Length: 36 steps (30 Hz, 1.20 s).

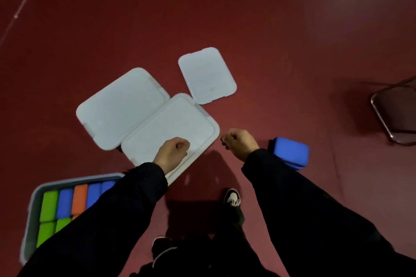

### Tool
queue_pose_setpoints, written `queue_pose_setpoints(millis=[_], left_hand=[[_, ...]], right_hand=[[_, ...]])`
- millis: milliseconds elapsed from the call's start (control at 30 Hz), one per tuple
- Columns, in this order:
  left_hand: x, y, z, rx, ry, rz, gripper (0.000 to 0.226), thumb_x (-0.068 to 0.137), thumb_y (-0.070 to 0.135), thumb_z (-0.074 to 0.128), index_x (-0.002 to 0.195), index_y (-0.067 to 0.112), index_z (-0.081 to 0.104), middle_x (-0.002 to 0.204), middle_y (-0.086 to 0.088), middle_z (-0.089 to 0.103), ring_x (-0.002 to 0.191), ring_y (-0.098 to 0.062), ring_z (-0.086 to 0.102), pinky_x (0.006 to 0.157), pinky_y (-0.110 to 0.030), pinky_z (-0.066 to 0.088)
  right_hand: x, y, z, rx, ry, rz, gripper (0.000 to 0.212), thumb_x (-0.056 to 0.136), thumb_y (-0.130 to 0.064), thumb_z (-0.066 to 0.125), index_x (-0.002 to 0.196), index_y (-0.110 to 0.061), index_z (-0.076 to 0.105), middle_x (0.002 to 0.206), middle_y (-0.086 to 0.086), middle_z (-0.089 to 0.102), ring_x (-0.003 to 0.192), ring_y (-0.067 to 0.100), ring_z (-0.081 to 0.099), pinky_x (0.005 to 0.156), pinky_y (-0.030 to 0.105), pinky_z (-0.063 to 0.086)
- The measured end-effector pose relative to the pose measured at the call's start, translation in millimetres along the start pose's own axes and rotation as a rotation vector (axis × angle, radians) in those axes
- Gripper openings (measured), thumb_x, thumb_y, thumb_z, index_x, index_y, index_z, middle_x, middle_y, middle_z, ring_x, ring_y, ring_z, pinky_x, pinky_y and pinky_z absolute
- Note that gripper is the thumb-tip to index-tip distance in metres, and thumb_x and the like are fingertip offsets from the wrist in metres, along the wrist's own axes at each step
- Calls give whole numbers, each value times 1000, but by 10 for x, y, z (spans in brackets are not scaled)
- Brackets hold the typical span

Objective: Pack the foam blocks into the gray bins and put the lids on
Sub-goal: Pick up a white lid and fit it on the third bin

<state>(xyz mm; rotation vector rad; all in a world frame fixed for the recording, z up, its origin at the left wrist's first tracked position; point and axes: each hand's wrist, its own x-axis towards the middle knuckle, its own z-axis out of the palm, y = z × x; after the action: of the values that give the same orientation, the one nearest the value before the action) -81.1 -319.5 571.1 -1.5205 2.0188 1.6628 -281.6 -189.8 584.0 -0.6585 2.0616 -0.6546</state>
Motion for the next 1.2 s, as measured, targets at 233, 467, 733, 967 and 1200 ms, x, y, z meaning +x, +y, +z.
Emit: queue_pose_setpoints(millis=[233, 467, 733, 967, 1200], left_hand=[[558, 966, 457, 267, -63, 10, 27, 101, 34, 56, 124, 22, 63, 118, 7, 64, 94, -14, 67, 95, -32, 51], [1442, 1651, 511, -48, 23, -49, 17, 101, 27, 55, 96, 16, 66, 105, 0, 69, 102, -19, 70, 90, -36, 52], [2929, 2452, 540, -27, 86, -61, 18, 96, 26, 55, 90, 15, 69, 81, 1, 68, 77, -18, 62, 73, -31, 46], [3640, 3096, 375, -163, 109, -114, 17, 99, 27, 57, 107, 18, 69, 96, 3, 71, 92, -18, 68, 73, -24, 47], [4846, 3027, 663, -410, 221, -270, 42, 100, 30, 59, 141, 20, 55, 123, 6, 62, 114, -15, 61, 99, -29, 45]], right_hand=[[559, 534, -1158, 38, 26, 73, 19, 92, -24, 58, 85, -9, 66, 90, 15, 74, 88, 37, 71, 79, 45, 57], [1592, 223, -1798, 25, -12, 10, 20, 94, -19, 57, 77, -23, 67, 91, 8, 75, 90, 33, 70, 89, 51, 57], [3157, -252, -2331, -83, -81, 12, 13, 97, -21, 59, 99, -23, 72, 102, 6, 75, 95, 26, 71, 92, 46, 58], [4243, -815, -2810, -201, -153, -13, 11, 98, -19, 60, 99, -21, 70, 98, 6, 75, 93, 26, 71, 88, 41, 59], [5728, -721, -2506, -301, -316, 18, 11, 97, -19, 60, 94, -29, 66, 93, 1, 73, 87, 22, 71, 77, 30, 58]])
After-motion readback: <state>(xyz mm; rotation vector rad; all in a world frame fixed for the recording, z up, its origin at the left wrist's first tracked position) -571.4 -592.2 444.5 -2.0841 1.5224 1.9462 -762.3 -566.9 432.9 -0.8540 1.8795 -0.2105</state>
